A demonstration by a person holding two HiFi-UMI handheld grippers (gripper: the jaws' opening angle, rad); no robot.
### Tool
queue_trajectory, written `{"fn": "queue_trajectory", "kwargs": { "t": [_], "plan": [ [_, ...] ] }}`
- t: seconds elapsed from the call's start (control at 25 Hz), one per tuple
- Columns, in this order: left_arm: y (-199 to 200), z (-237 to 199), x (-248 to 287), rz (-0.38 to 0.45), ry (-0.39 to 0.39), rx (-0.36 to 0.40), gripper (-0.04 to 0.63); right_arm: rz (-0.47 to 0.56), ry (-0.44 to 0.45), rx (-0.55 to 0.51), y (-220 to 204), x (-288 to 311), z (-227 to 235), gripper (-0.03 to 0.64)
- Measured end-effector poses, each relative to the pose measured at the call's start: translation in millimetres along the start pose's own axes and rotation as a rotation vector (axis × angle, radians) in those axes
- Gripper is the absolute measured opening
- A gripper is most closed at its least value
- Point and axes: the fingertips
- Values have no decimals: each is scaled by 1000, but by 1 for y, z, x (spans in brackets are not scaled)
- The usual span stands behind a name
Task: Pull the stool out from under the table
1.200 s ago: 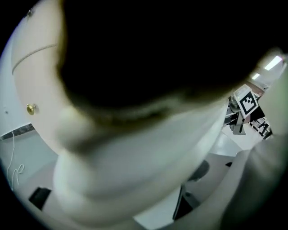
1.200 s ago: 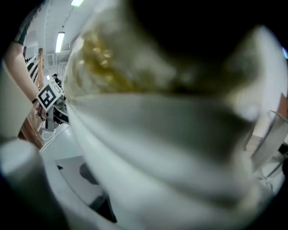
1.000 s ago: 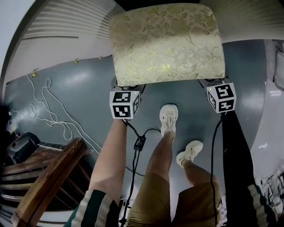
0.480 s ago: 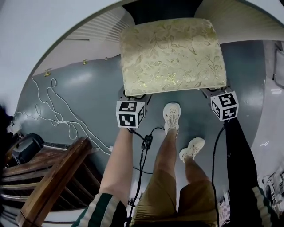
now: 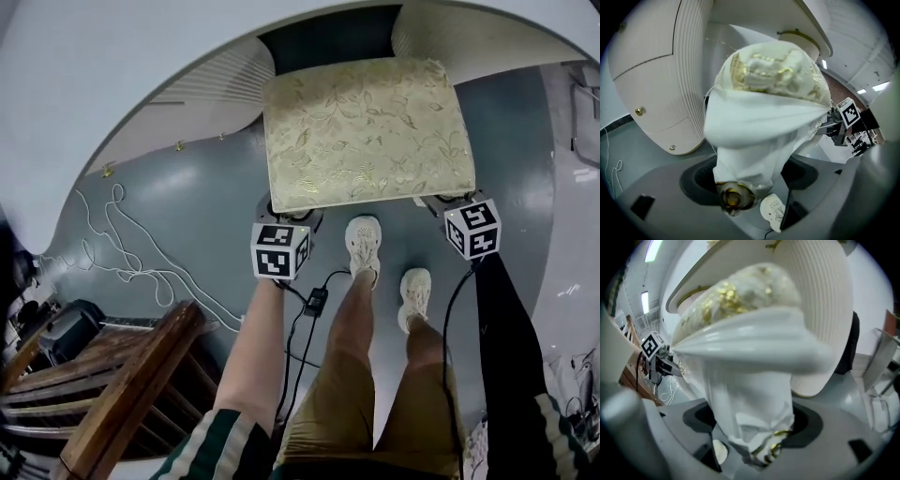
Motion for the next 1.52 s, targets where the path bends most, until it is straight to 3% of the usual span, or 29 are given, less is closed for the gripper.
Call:
{"fn": "queue_trajectory", "kwargs": {
  "t": [0.52, 1.04, 1.52],
  "plan": [
    [3, 12, -14, 10, 26, -30, 388, 43, 34, 19, 9, -18, -2, 407],
    [-6, 13, 0, -11, 102, -55, 390, 76, 81, -34, 7, 0, 12, 407],
    [-7, 11, -10, -188, -7, -66, 390, -128, 58, 49, 0, -18, -5, 408]
  ]
}}
Point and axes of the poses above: the fingertips, and each gripper's own axes: x forward along the fingers, z to its right, y out of its top, and after that the axes turned 2 degrees about -y, right-handed
